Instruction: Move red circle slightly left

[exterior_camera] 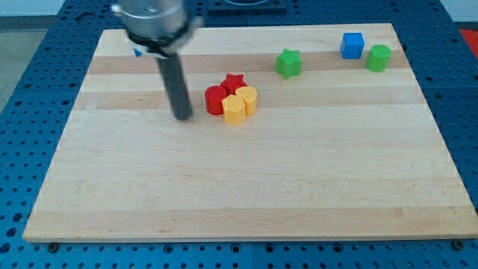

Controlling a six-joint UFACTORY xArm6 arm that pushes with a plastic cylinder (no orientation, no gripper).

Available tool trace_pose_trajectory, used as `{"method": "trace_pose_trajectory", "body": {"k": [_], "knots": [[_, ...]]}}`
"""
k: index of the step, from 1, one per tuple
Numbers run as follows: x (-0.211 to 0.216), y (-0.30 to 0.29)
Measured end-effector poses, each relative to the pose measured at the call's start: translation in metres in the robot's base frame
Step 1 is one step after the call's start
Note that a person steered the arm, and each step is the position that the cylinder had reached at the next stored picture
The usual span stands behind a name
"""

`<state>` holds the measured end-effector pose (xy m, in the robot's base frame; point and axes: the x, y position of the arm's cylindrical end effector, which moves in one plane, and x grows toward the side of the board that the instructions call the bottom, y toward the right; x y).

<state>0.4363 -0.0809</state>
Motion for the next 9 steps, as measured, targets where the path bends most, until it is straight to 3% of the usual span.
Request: {"method": "trace_pose_trajectory", "body": {"k": [1, 3, 6, 7, 9], "knots": [[0.009, 0.051], [-0.031, 0.054], [-0.054, -0.023], [-0.032, -0.046], [-0.05, -0.053]]}}
